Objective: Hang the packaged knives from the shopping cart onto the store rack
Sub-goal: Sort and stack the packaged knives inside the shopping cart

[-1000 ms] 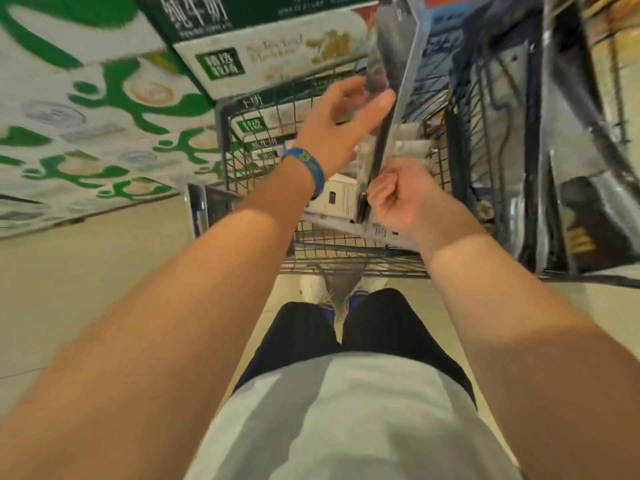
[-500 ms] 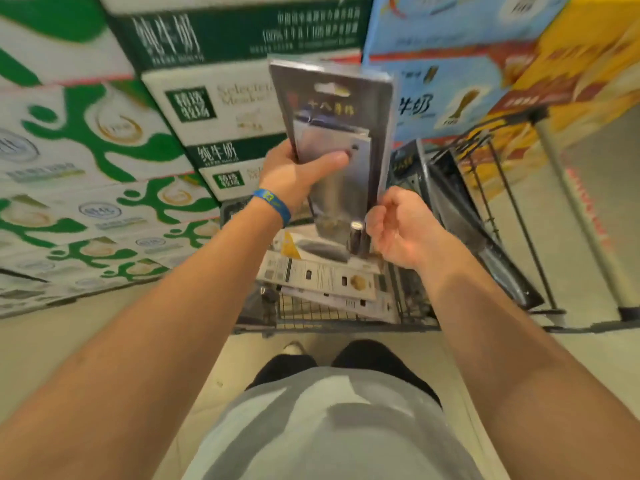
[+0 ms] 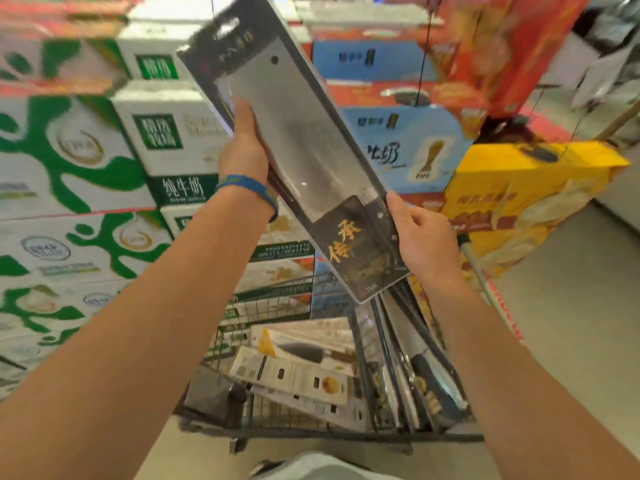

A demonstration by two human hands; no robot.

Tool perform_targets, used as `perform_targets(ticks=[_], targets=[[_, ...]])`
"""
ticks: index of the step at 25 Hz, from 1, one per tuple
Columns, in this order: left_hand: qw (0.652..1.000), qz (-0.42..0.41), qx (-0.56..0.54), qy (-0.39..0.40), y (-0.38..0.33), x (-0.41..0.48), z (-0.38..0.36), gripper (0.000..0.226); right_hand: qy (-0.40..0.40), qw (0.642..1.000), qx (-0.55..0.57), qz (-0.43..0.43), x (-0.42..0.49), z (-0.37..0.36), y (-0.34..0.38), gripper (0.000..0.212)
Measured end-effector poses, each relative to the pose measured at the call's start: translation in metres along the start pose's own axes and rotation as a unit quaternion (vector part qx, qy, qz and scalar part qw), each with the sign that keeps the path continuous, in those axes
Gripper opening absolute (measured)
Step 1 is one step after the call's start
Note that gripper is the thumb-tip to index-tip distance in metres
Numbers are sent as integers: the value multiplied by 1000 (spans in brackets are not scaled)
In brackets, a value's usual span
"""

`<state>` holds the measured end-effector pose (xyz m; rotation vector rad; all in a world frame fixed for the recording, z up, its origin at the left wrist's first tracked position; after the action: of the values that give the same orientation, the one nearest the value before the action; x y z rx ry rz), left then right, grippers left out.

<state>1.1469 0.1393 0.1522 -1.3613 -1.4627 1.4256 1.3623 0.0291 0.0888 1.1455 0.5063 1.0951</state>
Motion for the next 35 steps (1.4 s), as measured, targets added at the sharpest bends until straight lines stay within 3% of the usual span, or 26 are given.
perform_targets(ticks=[3,5,10,13,16,22,24,28,31,35], targets=[[987,-17,-151,52,-22,-17,-17,48,-30,996,65,42,4,17,23,67],[979,-45,-170,104,-32,-31,-24,38,-32,994,99,36,3,24,29,68],[983,-86,-62,147,-47,-69,-47,43,-35,980,197,2,-5,37,29,70],[977,-113,-34,179,-48,-84,-68,16,-44,973,223,-45,-6,49,20,65],[970,-126,-22,208,-42,-92,-88,7,-62,974,199,-86,-7,64,9,68],[955,-148,32,253,-21,-90,-118,7,-49,976,190,-95,-11,81,7,66],[946,-161,72,273,-6,-95,-121,8,-49,977,185,-94,-11,79,12,56],[904,-250,190,289,33,-111,-107,23,-88,974,186,-97,-5,65,27,54],[870,-252,262,333,75,-110,-82,10,-122,962,212,-119,-6,41,30,74],[861,-211,338,317,132,-88,-23,7,-40,941,248,-225,-24,-20,16,122]])
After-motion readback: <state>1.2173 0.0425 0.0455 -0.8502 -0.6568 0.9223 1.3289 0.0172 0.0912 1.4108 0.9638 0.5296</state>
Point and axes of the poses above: each hand's wrist, its own x-axis towards the middle knuckle, its own z-axis out of the back of the hand, y = z × x, the point moved 1 cm from there along x, towards the middle knuckle, and after that the axes turned 13 degrees about x, right-handed, at the moved point
